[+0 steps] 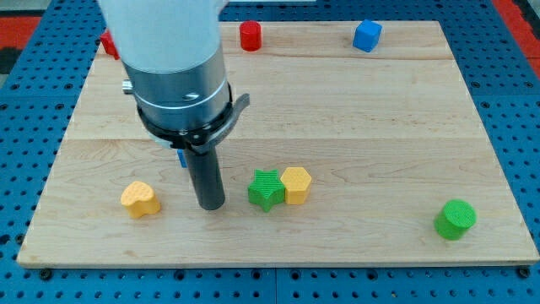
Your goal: Place yellow hexagon to the center right side
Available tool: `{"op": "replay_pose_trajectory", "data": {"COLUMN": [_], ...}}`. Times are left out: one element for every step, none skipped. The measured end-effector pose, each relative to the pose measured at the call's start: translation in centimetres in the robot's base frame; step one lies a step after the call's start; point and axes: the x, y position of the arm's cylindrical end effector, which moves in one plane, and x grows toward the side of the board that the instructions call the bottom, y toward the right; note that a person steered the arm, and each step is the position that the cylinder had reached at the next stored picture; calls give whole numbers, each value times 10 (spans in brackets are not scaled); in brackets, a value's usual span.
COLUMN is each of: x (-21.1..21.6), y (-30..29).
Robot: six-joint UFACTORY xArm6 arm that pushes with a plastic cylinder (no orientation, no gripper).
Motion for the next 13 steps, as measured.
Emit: {"op": "replay_pose_trajectory", "data": {"x": [0, -2, -17, -40, -70, -99, -132, -144, -144, -144, -131, -123, -61], "y": [1, 4, 4, 4, -42, -75, -107, -154, -83, -36, 40, 128, 160]}}
